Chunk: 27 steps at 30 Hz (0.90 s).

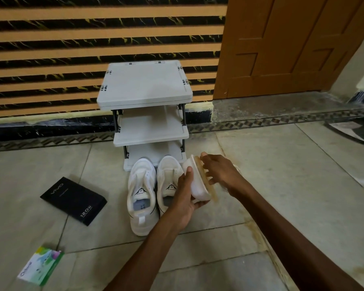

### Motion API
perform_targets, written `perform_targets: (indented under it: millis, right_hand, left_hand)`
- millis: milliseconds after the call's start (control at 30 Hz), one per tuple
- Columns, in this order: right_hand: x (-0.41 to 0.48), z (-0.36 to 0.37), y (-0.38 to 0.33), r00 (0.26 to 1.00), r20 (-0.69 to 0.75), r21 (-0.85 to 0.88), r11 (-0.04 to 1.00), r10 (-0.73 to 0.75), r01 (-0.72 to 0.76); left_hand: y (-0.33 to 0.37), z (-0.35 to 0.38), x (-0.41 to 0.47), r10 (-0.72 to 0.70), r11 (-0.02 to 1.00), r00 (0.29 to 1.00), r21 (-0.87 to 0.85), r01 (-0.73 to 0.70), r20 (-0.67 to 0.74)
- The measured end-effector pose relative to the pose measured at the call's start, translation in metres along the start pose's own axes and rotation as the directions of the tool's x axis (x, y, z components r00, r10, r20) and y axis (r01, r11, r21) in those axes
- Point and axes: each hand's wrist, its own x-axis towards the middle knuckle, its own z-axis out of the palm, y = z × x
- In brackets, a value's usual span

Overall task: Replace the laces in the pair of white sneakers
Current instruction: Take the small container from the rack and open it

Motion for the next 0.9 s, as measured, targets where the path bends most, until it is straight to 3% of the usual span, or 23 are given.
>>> perform_targets:
  millis: [133,267,333,600,767,900]
  right_hand:
    - [0.004,-0.003,0.007,0.999,0.039,-0.047,0.999,-0.01,0.012]
    - [-0.002,0.0,0.016,0.993,-0.043,-0.165,0.981,-0.111,0.102]
    - [-0.008,0.009,0.018,0.996,-0.027,-0.051,0.995,-0.089,0.087]
    - [-0.015,0.031,0.009,0.993,0.008,0.318,0.941,0.119,-0.115]
    - [-0.015,0.03,0.003,0.998,0.004,0.284,0.957,0.059,-0.058]
    - [-0.015,0.026,0.0,0.997,0.075,0.253,0.967,0.009,-0.028]
  left_hand:
    - [0.004,-0.003,0.001,-0.014,0.995,1.0,-0.097,0.013,-0.007]
    - [0.009,-0.002,0.0,-0.012,0.976,0.999,-0.219,0.019,0.032]
    - [0.01,0.003,-0.001,0.008,0.971,0.999,-0.239,0.001,0.036]
    - [0.01,0.015,0.004,0.164,0.984,0.982,-0.062,-0.17,-0.092]
    - [0.013,0.005,0.011,0.158,0.974,0.979,0.184,-0.133,-0.126]
    - [0.025,-0.002,0.006,0.122,0.97,0.989,0.221,-0.102,-0.079]
